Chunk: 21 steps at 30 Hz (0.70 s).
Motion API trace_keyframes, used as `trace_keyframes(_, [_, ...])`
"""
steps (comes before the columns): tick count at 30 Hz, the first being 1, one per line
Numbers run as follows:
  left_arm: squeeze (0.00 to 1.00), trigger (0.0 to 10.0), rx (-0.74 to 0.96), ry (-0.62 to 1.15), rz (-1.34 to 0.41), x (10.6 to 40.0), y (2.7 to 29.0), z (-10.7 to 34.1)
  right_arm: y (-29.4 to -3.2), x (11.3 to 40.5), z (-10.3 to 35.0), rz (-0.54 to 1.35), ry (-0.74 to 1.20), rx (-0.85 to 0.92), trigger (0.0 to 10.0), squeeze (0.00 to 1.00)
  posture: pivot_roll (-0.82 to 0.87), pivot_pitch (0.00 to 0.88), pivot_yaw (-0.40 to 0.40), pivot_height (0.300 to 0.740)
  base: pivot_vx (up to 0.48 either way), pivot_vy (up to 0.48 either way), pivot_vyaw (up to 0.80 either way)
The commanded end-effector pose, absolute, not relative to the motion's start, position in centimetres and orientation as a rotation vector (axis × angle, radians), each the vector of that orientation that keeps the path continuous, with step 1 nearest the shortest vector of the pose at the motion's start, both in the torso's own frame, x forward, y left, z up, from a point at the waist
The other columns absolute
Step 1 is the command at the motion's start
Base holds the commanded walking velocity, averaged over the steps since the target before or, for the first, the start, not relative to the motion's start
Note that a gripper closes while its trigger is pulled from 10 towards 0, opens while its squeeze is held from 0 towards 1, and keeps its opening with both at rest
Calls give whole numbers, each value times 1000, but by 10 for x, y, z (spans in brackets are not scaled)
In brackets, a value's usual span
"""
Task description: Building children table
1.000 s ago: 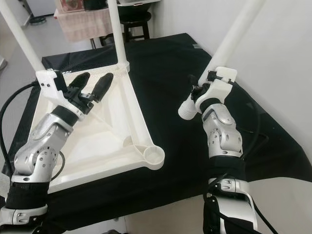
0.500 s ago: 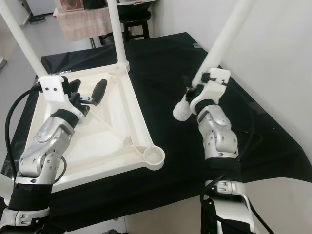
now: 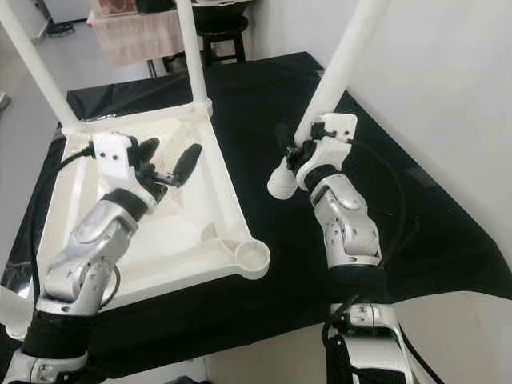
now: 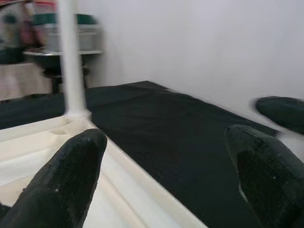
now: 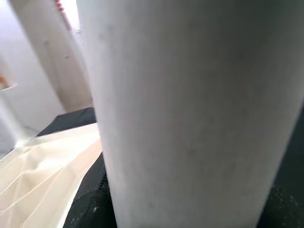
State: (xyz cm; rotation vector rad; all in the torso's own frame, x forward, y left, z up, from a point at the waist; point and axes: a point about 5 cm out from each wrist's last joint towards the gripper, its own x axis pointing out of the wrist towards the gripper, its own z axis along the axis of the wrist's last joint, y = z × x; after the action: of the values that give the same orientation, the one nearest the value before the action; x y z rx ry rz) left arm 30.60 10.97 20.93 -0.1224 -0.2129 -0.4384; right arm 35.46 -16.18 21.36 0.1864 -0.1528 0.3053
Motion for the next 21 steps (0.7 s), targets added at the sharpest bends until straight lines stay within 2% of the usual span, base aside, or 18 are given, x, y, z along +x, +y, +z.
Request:
trace_keyframes(1, [0,10000,-112,-227,-460,302,107,210,-153,351,219,356,-192,183,10000,0,-32,59,34,740,0,-469,0])
trace_keyframes(8, [0,10000,-116,-211,-478,299,102,207,-141,340,225,504,-254,180,10000,0,-29,55,35,740,0,-472,0])
trace_keyframes(9, [0,10000,-119,-209,-480,299,101,206,-139,338,226,530,-261,169,10000,0,-29,55,36,740,0,-469,800])
trace_keyframes(17, [0,10000,-133,-194,-499,297,96,203,-137,331,231,615,-290,165,10000,0,-27,55,36,740,0,0,800])
trace_keyframes(21, [0,10000,-135,-171,-563,291,92,199,-135,323,235,695,-312,162,10000,0,-27,58,39,740,0,0,800])
